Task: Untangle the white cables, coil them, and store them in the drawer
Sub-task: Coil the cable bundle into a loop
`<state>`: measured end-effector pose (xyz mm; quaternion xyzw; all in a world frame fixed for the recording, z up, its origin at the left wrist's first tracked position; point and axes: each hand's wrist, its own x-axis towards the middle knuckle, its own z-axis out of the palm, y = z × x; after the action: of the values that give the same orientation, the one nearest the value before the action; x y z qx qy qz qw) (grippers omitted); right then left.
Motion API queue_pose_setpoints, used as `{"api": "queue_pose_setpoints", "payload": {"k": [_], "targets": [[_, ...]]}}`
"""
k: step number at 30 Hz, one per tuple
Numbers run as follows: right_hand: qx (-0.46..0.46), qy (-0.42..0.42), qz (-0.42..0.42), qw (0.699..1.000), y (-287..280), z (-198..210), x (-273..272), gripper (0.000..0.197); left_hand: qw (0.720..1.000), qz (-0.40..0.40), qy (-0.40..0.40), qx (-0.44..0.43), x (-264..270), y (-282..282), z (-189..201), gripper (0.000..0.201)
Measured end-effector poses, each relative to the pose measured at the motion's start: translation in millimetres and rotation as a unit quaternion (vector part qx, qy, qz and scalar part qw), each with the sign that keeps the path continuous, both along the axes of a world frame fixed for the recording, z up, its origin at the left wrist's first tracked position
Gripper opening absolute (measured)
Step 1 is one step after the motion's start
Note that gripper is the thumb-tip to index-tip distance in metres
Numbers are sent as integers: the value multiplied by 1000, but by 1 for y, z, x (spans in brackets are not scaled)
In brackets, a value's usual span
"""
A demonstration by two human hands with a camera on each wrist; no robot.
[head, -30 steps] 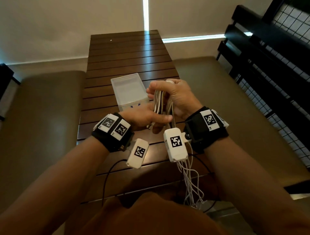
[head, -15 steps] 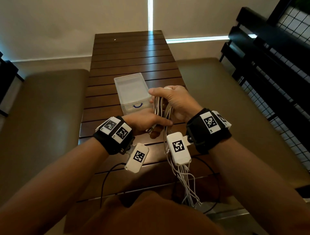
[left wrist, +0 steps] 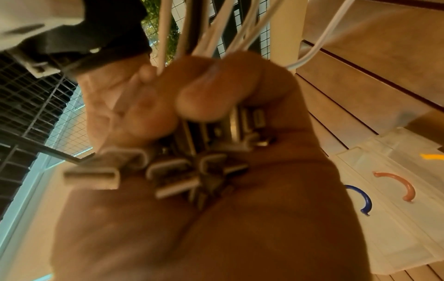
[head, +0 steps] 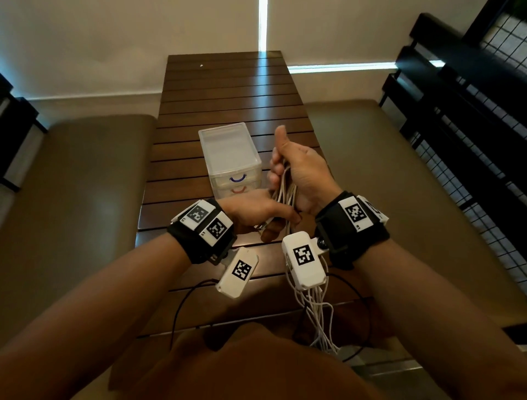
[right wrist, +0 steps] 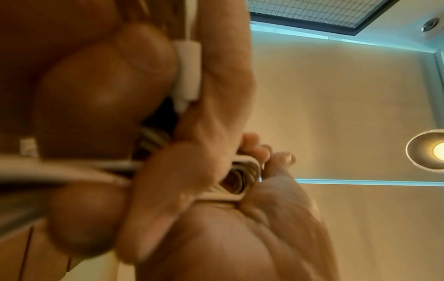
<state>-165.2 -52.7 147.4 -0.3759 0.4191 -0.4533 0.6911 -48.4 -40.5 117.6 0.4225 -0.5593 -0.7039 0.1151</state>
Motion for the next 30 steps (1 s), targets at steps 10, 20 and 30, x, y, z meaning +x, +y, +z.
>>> {"api": "queue_pose_setpoints", "payload": {"k": [10,20,30], "targets": [[-42,2,-26,999,1,-6,12,59,989,4,-62,-131,14,-7,9,23],[-130,67,-47,988,2,1,-7,72,994,89,59,-8,-29,2,-1,35],[-63,88,119,987,43,-86,-79,44,975,138,164,62,-65,-12,4,43]]}}
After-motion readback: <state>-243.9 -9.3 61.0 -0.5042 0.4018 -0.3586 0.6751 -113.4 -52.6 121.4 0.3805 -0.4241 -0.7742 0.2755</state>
